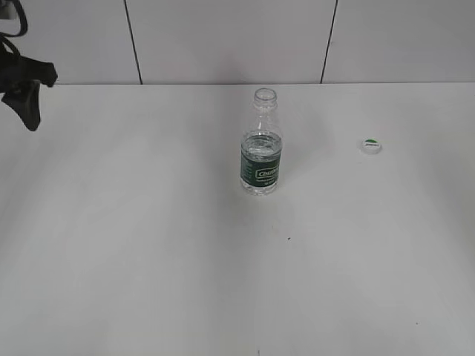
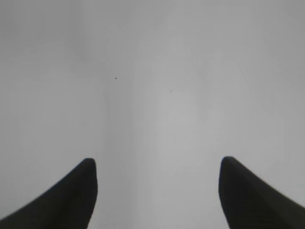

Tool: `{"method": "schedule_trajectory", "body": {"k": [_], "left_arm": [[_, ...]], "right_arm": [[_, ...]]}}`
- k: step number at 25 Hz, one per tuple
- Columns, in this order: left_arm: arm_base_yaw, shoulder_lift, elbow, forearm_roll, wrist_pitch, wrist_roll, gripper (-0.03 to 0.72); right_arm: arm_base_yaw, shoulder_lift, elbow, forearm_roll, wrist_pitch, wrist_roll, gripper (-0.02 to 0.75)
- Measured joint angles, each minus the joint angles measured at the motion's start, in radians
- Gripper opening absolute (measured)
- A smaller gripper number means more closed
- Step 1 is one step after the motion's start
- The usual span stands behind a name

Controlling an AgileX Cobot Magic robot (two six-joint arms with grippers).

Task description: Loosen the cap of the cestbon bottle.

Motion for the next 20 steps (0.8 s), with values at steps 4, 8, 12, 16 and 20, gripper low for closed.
{"method": "schedule_trajectory", "body": {"k": [4, 8, 12, 16, 20], "left_arm": [[0.000, -0.091, 0.029, -0.012, 0.000, 0.003, 0.478], [0.000, -0.244, 0.151, -0.012, 0.001, 0.006, 0.477], [0.000, -0.434, 0.316, -0.012, 0.003, 0.006, 0.464], [0.000, -0.674, 0.479, -0.011, 0.006, 0.006, 0.461], [0.000, -0.922, 0.595, -0.006, 0.008, 0.006, 0.461]], "right_arm": [[0.000, -0.173, 0.210, -0.006, -0.001, 0.004, 0.570], [0.000, -0.363, 0.400, -0.003, 0.000, 0.016, 0.570], [0.000, -0.578, 0.543, -0.003, 0.000, 0.017, 0.570], [0.000, -0.822, 0.637, -0.003, 0.001, 0.018, 0.570], [0.000, -1.012, 0.683, -0.003, 0.001, 0.018, 0.570]]}}
